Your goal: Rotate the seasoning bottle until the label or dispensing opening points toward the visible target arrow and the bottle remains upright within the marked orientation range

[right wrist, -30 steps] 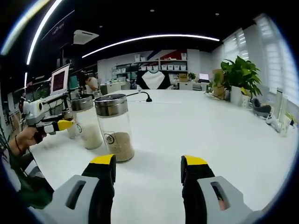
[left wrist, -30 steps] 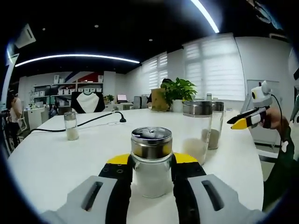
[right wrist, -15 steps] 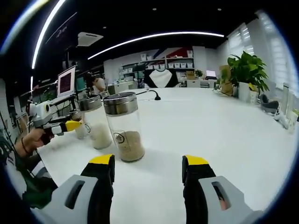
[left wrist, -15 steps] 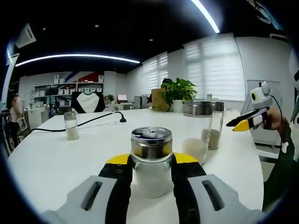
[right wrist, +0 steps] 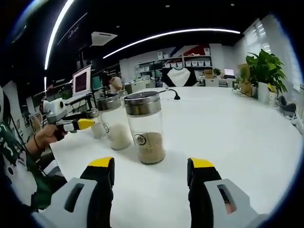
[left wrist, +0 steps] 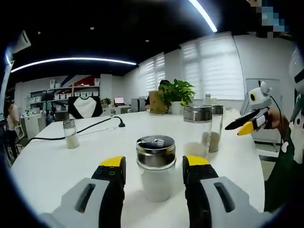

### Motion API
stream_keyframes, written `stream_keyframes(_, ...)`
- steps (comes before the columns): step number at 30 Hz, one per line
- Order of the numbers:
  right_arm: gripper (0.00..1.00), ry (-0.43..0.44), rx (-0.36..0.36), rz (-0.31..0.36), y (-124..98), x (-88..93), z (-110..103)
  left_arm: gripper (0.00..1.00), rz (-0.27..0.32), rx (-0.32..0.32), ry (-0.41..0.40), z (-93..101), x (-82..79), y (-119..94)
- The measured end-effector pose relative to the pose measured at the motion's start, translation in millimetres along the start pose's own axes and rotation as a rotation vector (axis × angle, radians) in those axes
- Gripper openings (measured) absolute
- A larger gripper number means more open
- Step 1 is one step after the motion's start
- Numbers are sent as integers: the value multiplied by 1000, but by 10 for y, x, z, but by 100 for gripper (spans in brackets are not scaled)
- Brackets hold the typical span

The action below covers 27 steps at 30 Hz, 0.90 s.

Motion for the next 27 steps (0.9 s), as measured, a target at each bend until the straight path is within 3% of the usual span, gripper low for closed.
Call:
stream_keyframes(3,63,-19,-7,-6,-3,6,-10,51,-25,50,-6,-23,22,-2)
stream_keyframes(6,63,-25,-8,-8,-3,8,-6,52,-62,145,35,-14,25,9)
stream_keyframes(7,63,-24,-8,-7,-2,8,-2,52,-67,211,51,2,26,22)
stream_keyframes(11,64,-23,-8,-9,2,16,7,58,-50,299,-29,-56,17,57)
stream_keyframes(17,65,-36,-15,-5,-9,9,-6,59,-93,388,3,-97,25,114)
stream_keyframes(19,65,-41,-17,-7,-12,9,-10,59,-96,406,-12,-121,14,135)
stream_keyframes(22,66,-45,-20,-8,-15,13,-16,59,-128,415,41,-148,27,163)
stream_keyframes(27,69,-59,-25,-19,-12,30,-34,58,-135,462,26,-108,43,192)
Point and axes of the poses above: the point that each gripper's makers call its tool centre point, and the gripper's own axes: y roughly forward along the fingers, z roughly to its right, x roughly out of its underside, the point moved 4 cm from there along -y, roughly backward along the fingers, and after that the axes turned 12 degrees about x, right-handed, at the moved point
